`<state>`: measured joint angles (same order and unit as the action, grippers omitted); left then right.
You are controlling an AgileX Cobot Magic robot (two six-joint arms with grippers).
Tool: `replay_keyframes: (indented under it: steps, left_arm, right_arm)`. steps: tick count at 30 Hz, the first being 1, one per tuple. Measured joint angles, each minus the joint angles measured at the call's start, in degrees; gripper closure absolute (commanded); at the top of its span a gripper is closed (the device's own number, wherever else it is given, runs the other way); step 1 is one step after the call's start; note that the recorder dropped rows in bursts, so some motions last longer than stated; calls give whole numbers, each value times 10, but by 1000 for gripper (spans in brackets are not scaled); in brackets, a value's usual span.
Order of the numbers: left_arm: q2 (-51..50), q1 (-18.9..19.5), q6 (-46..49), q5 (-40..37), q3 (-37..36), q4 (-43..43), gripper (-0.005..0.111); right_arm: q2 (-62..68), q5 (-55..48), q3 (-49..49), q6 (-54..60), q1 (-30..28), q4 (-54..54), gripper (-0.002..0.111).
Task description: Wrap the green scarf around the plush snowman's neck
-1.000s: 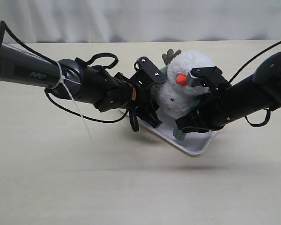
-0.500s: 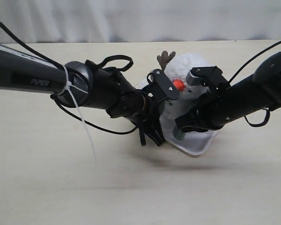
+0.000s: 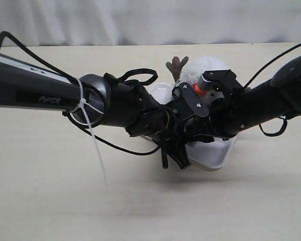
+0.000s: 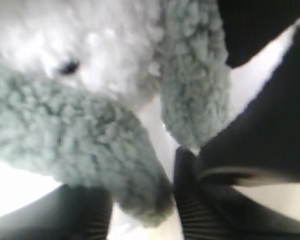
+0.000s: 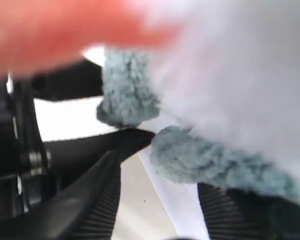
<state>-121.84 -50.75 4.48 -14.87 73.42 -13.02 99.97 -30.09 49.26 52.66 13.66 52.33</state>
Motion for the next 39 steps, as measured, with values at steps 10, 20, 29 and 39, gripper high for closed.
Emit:
replay_keyframes:
  steps: [10,20,29,39]
  left_arm:
    - [3,-16,96,-46,0,111,65]
    - [4,-10,125,-62,0,130,65]
    - [72,31,142,-107,0,134,65]
    - [207,41,136,-108,-35,136,103]
  right_arm:
    - [10,-30,-7,32,-2,6,61]
    - [13,-32,-10,-3,-2,-19,62]
    - [-48,-4,-4,-165,-2,-136,70]
    - [-214,-36,-4,-328,-2,-292,104]
